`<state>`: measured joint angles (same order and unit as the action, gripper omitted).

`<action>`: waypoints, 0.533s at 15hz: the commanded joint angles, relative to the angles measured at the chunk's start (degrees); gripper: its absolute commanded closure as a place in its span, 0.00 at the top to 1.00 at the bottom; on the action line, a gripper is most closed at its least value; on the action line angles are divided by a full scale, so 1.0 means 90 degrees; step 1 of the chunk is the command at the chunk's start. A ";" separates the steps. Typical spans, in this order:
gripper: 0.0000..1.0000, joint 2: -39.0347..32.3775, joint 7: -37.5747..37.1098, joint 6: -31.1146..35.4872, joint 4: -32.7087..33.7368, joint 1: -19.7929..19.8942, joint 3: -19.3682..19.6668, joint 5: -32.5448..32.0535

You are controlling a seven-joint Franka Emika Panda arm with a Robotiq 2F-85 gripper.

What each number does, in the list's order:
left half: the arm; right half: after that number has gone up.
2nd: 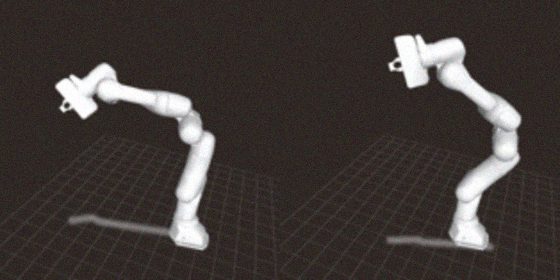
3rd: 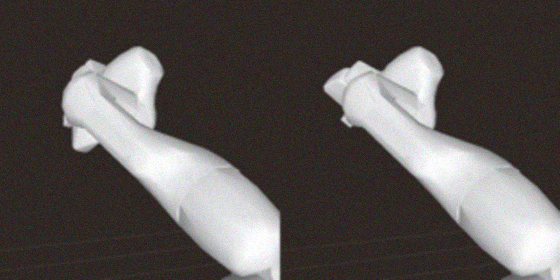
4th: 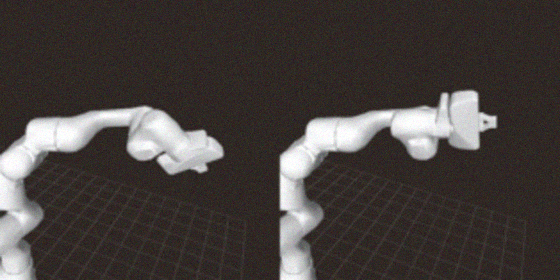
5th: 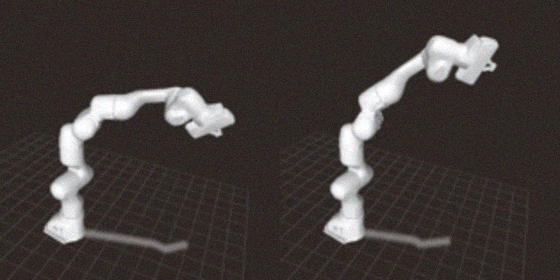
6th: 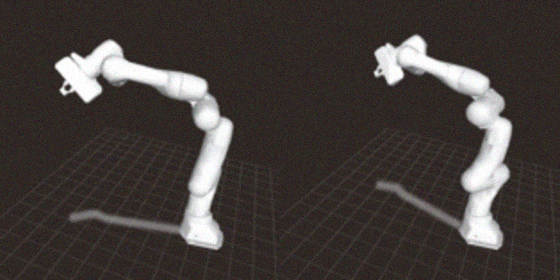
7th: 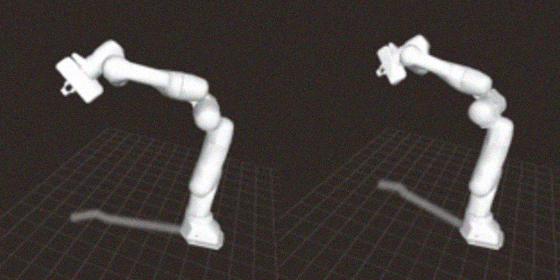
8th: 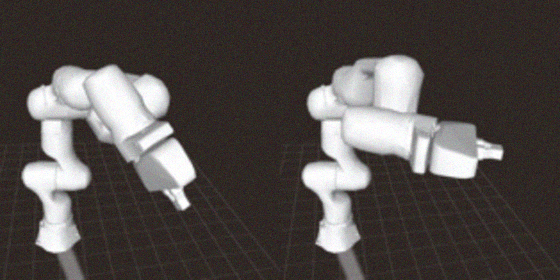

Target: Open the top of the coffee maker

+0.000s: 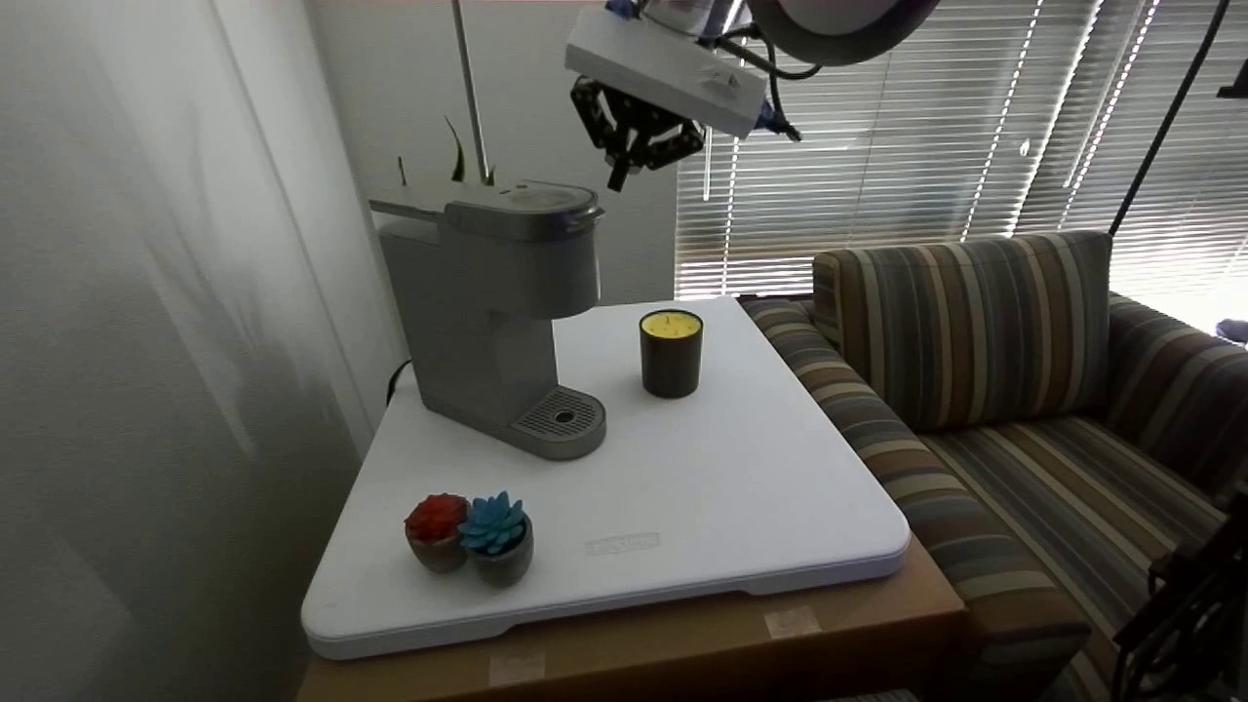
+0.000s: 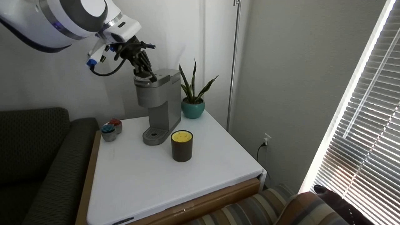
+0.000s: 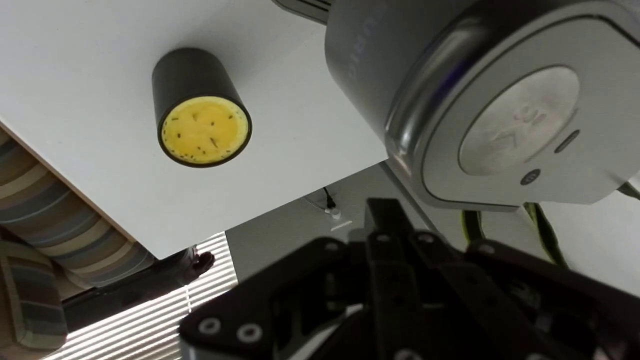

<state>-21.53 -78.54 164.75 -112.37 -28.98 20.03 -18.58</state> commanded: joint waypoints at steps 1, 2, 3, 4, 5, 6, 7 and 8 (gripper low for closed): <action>0.00 0.0162 -0.0322 -0.0609 -0.0041 -0.0245 0.0297 -0.0197; 0.00 0.0252 -0.0480 -0.0935 -0.0053 0.0040 0.0001 -0.0335; 0.00 0.0296 -0.0520 -0.1320 -0.0048 0.0128 -0.0124 -0.0262; 0.00 0.0346 -0.0428 -0.1599 -0.0068 0.0317 -0.0370 -0.0096; 0.00 0.0366 -0.0289 -0.1711 -0.0070 0.0518 -0.0617 0.0052; 0.00 0.0371 -0.0187 -0.1800 -0.0057 0.0707 -0.0845 0.0185; 0.00 0.0350 0.0114 -0.1568 -0.0095 0.0997 -0.1186 0.0512; 0.00 0.0290 0.0362 -0.1312 -0.0108 0.1231 -0.1455 0.0813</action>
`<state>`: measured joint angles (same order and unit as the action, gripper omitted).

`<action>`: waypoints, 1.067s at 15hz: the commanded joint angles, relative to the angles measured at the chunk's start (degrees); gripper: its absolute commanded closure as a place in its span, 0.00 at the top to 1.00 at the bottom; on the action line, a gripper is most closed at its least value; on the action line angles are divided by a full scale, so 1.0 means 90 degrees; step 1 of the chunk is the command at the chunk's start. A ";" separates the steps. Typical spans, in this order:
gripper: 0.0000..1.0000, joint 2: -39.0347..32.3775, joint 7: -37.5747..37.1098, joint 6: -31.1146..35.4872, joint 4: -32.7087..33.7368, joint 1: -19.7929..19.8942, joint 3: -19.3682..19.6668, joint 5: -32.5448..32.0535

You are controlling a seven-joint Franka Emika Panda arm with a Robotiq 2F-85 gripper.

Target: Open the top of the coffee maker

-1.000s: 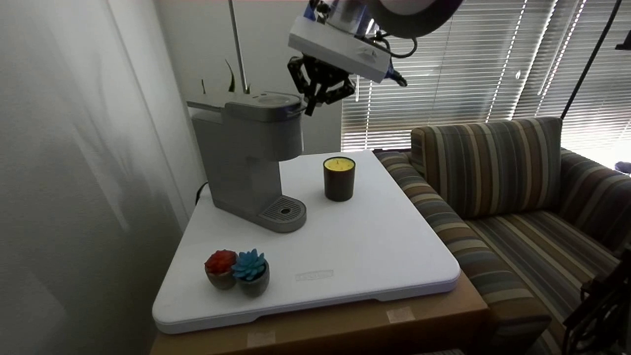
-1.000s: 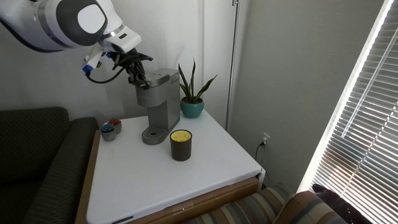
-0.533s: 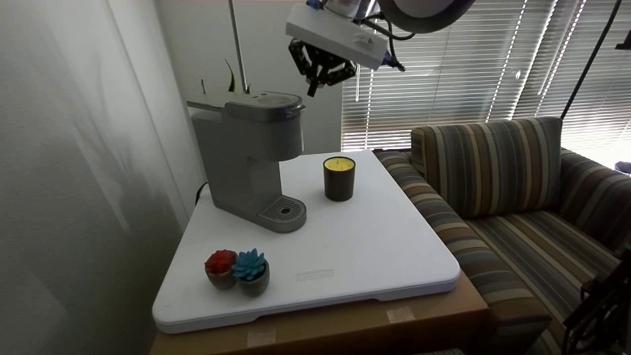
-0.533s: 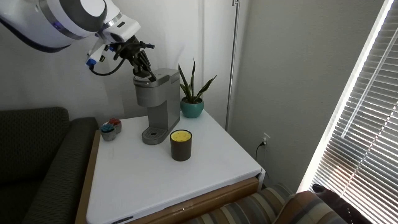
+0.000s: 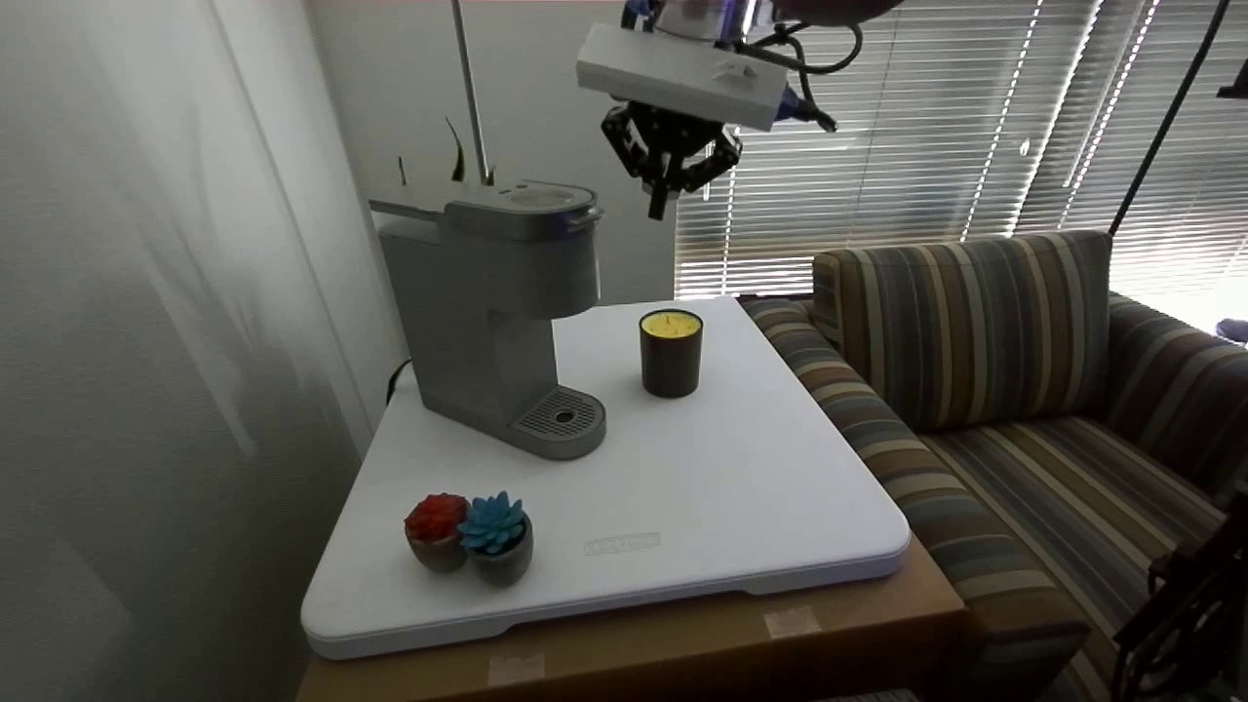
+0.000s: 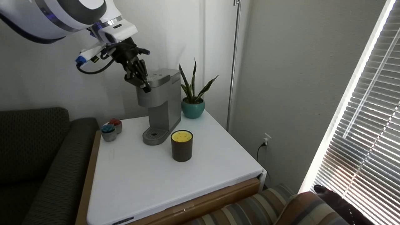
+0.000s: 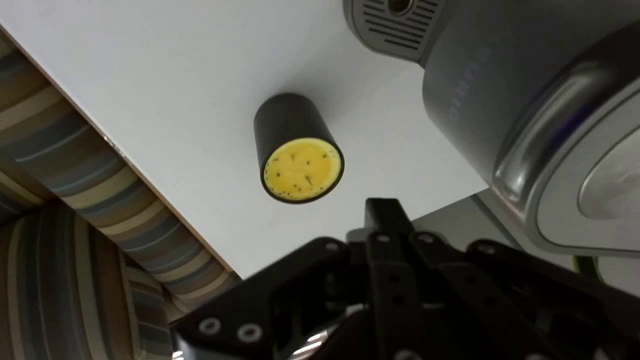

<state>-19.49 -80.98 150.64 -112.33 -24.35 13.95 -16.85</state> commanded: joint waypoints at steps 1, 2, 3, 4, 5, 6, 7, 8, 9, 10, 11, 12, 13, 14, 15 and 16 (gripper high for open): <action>0.00 -0.0001 0.0921 0.0468 -0.0114 0.0927 -0.1036 0.0977; 0.00 -0.0056 0.1133 0.0603 -0.0106 0.1065 -0.1208 0.1247; 0.00 -0.0098 0.1355 0.0656 -0.0080 0.1180 -0.1360 0.1508; 0.00 -0.0122 0.1552 0.0675 -0.0073 0.1274 -0.1477 0.1724; 0.00 -0.0137 0.1721 0.0715 -0.0073 0.1342 -0.1559 0.1906; 0.00 -0.0149 0.1804 0.0731 -0.0066 0.1354 -0.1568 0.1978; 0.00 -0.0165 0.1905 0.0826 -0.0071 0.1365 -0.1582 0.2034; 0.00 -0.0190 0.1932 0.0946 -0.0075 0.1334 -0.1552 0.2017; 0.00 -0.0205 0.1970 0.1049 -0.0074 0.1321 -0.1545 0.2022; 0.00 -0.0230 0.1944 0.1174 -0.0075 0.1281 -0.1509 0.1979; 0.00 -0.0252 0.1960 0.1307 -0.0079 0.1264 -0.1499 0.1971; 0.00 -0.0277 0.1943 0.1427 -0.0084 0.1235 -0.1471 0.1947; 0.00 -0.0301 0.1943 0.1539 -0.0100 0.1222 -0.1461 0.1949; 0.00 -0.0317 0.1947 0.1638 -0.0119 0.1208 -0.1449 0.1946; 0.00 -0.0323 0.1932 0.1734 -0.0149 0.1183 -0.1426 0.1937; 0.00 -0.0318 0.1926 0.1797 -0.0178 0.1166 -0.1410 0.1933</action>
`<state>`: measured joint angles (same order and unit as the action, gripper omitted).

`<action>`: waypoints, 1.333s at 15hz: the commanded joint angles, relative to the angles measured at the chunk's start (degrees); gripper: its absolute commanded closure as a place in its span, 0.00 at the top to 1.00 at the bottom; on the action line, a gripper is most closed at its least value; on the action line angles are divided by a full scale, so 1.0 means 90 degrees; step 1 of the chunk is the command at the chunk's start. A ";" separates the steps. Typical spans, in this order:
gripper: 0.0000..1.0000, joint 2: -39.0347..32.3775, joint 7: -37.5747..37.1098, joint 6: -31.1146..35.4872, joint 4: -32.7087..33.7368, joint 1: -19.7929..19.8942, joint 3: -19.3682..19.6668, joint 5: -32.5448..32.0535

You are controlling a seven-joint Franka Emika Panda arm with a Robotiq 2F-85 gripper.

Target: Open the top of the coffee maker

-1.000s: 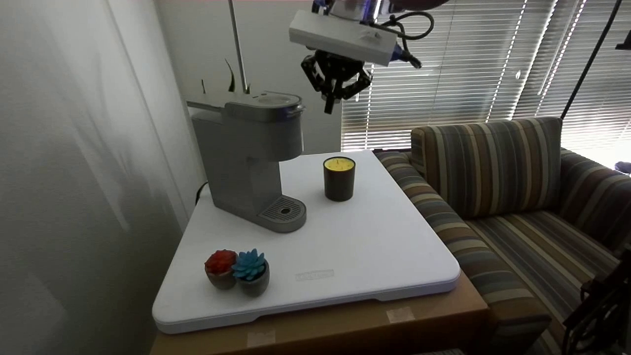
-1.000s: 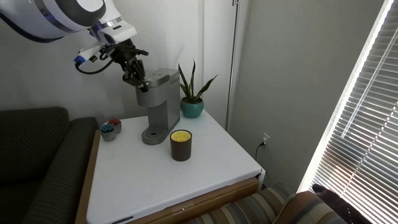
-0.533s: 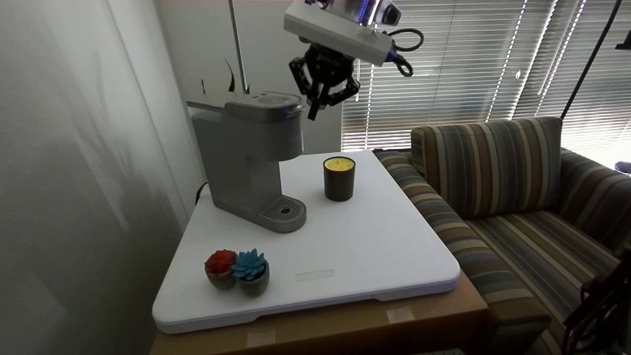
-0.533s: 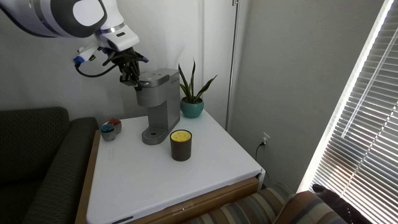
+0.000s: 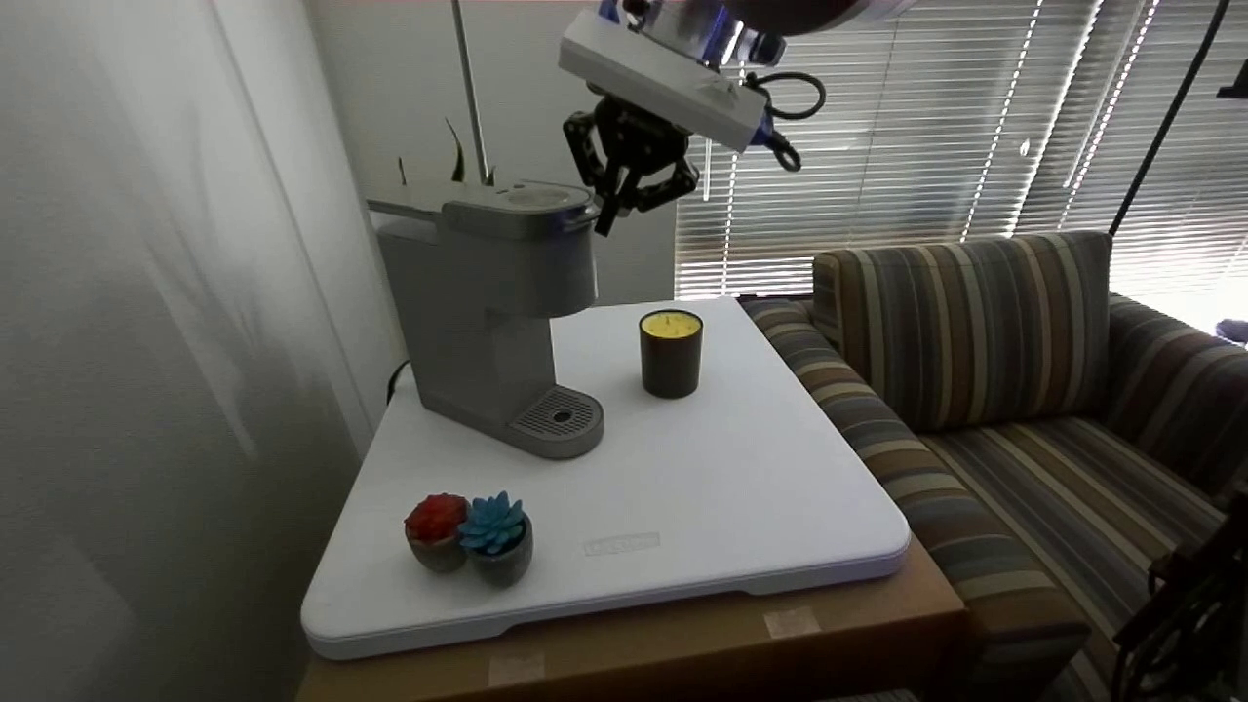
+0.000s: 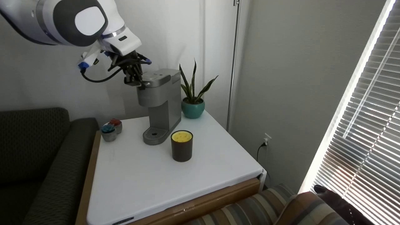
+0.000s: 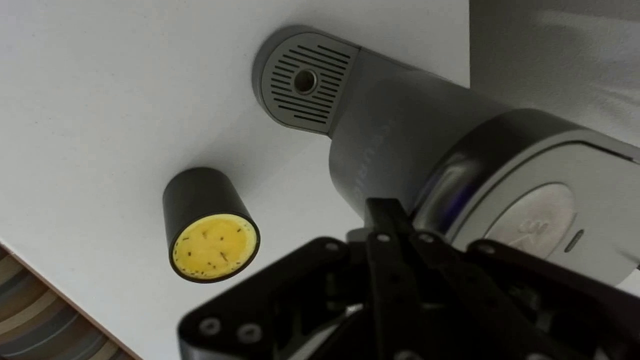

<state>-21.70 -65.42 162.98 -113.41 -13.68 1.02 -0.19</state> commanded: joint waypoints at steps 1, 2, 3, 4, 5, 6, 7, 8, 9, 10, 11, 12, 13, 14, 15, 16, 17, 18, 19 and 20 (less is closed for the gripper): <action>0.00 -0.0062 0.0193 0.0483 -0.0083 -0.0032 0.0040 0.0080; 0.00 -0.0051 0.0174 0.0546 -0.0112 -0.0055 0.0062 0.0071; 0.00 -0.0037 0.0169 0.0595 -0.0136 -0.0073 0.0080 0.0065; 0.00 -0.0016 0.0140 0.0638 -0.0157 -0.0115 0.0123 0.0030; 0.00 0.0006 0.0107 0.0662 -0.0175 -0.0159 0.0176 -0.0010; 0.00 0.0039 -0.0040 0.0698 -0.0201 -0.0146 0.0172 -0.0188; 0.00 0.0064 -0.0071 0.0706 -0.0215 -0.0193 0.0226 -0.0266; 0.00 0.0100 -0.0114 0.0704 -0.0225 -0.0249 0.0293 -0.0365; 0.00 0.0126 -0.0169 0.0688 -0.0222 -0.0311 0.0368 -0.0483; 0.00 0.0145 -0.0211 0.0666 -0.0205 -0.0368 0.0440 -0.0605; 0.00 0.0170 -0.0273 0.0640 -0.0193 -0.0435 0.0520 -0.0737; 0.00 0.0201 -0.0344 0.0617 -0.0180 -0.0519 0.0618 -0.0882; 0.00 0.0234 -0.0402 0.0605 -0.0172 -0.0592 0.0705 -0.1020; 0.00 0.0279 -0.0487 0.0581 -0.0152 -0.0681 0.0811 -0.1178; 0.00 0.0311 -0.0551 0.0584 -0.0124 -0.0741 0.0886 -0.1306; 0.00 0.0337 -0.0595 0.0560 -0.0086 -0.0796 0.0957 -0.1414; 0.00 0.0353 -0.0612 0.0560 -0.0059 -0.0840 0.1009 -0.1492; 0.00 0.0370 -0.0625 0.0545 -0.0027 -0.0880 0.1050 -0.1550; 0.00 0.0372 -0.0605 0.0554 -0.0009 -0.0892 0.1062 -0.1571; 0.00 0.0370 -0.0602 0.0557 0.0008 -0.0913 0.1082 -0.1598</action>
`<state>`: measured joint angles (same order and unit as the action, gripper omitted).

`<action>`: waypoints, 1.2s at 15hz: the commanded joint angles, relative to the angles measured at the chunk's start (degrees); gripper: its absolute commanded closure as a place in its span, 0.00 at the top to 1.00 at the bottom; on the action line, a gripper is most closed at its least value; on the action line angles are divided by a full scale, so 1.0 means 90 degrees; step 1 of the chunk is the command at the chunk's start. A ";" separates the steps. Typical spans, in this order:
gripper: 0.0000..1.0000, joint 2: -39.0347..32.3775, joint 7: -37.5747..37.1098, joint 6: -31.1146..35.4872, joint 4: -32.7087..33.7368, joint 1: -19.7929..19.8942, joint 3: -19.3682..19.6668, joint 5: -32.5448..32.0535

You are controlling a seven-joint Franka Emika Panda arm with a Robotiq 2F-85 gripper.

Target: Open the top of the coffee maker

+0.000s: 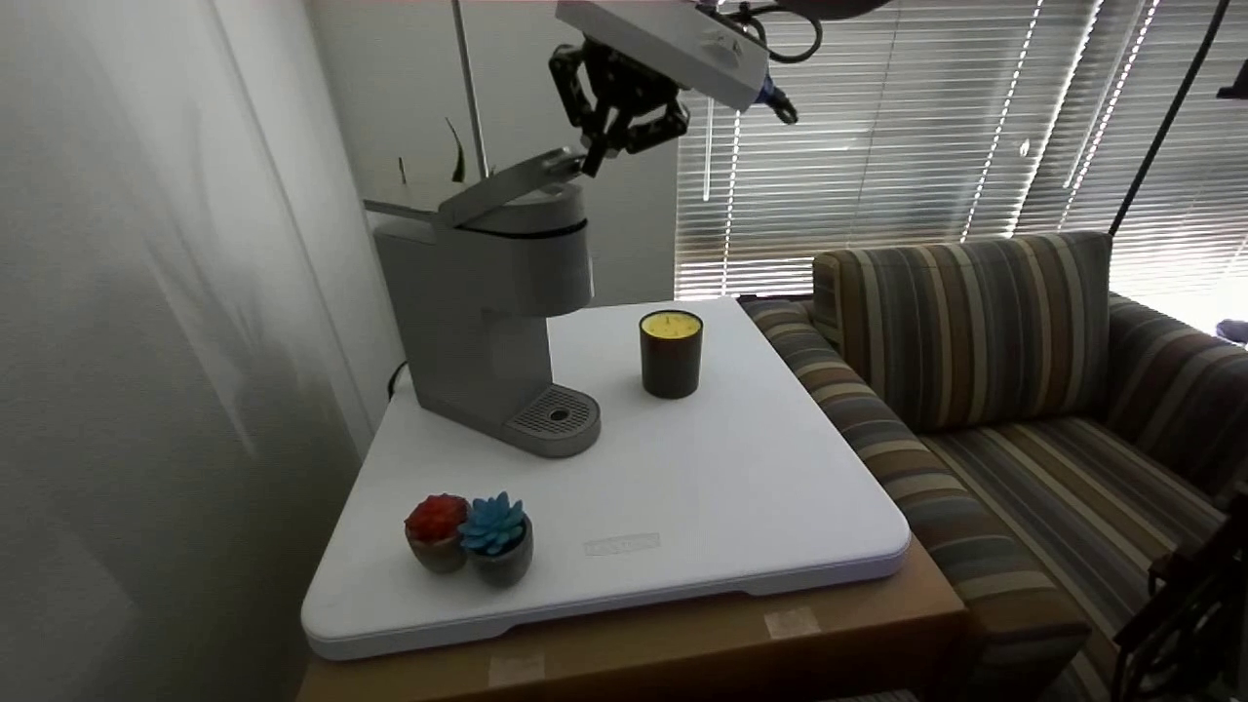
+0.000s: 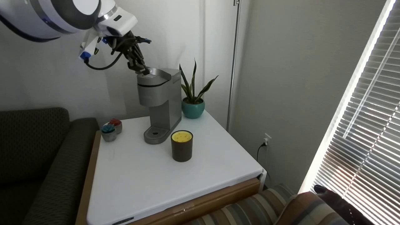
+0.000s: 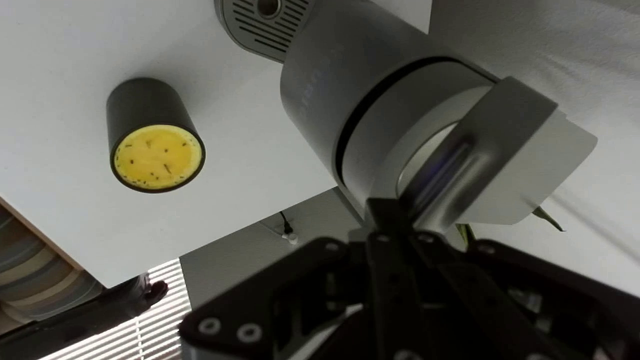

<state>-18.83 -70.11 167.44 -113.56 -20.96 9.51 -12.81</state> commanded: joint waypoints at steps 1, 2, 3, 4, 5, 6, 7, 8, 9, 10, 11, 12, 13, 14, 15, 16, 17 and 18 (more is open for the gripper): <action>0.00 0.0035 -0.0045 0.0085 0.0039 -0.0090 0.0125 -0.0175; 0.00 0.0017 -0.0004 0.0131 0.0045 -0.0062 0.0090 -0.0128; 0.00 -0.0006 0.0033 0.0195 0.0051 -0.0034 0.0057 -0.0089; 0.00 -0.0020 0.0066 0.0242 0.0053 -0.0005 0.0023 -0.0050; 0.00 -0.0030 0.0088 0.0305 0.0052 0.0024 -0.0006 -0.0010; 0.00 -0.0031 0.0083 0.0343 0.0063 0.0023 -0.0002 -0.0009; 0.00 -0.0022 0.0086 0.0361 0.0083 0.0020 0.0011 -0.0026; 0.00 -0.0014 0.0085 0.0367 0.0115 0.0007 0.0037 -0.0061; 0.00 -0.0004 0.0096 0.0369 0.0139 0.0002 0.0046 -0.0078; 0.00 0.0002 0.0093 0.0352 0.0178 -0.0011 0.0068 -0.0105; 0.00 0.0013 0.0103 0.0316 0.0230 -0.0019 0.0084 -0.0127; 0.00 0.0023 0.0115 0.0283 0.0279 -0.0027 0.0100 -0.0148; 0.00 0.0032 0.0120 0.0257 0.0333 -0.0039 0.0121 -0.0174; 0.00 0.0036 0.0135 0.0245 0.0381 -0.0043 0.0134 -0.0188; 0.00 0.0039 0.0155 0.0230 0.0443 -0.0048 0.0147 -0.0206; 0.00 0.0018 0.0214 0.0235 0.0518 -0.0021 0.0134 -0.0190; 0.00 0.0007 0.0248 0.0220 0.0584 -0.0017 0.0135 -0.0184; 0.00 -0.0014 0.0309 0.0219 0.0657 0.0000 0.0115 -0.0158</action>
<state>-18.55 -68.75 169.13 -110.10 -21.29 10.25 -13.29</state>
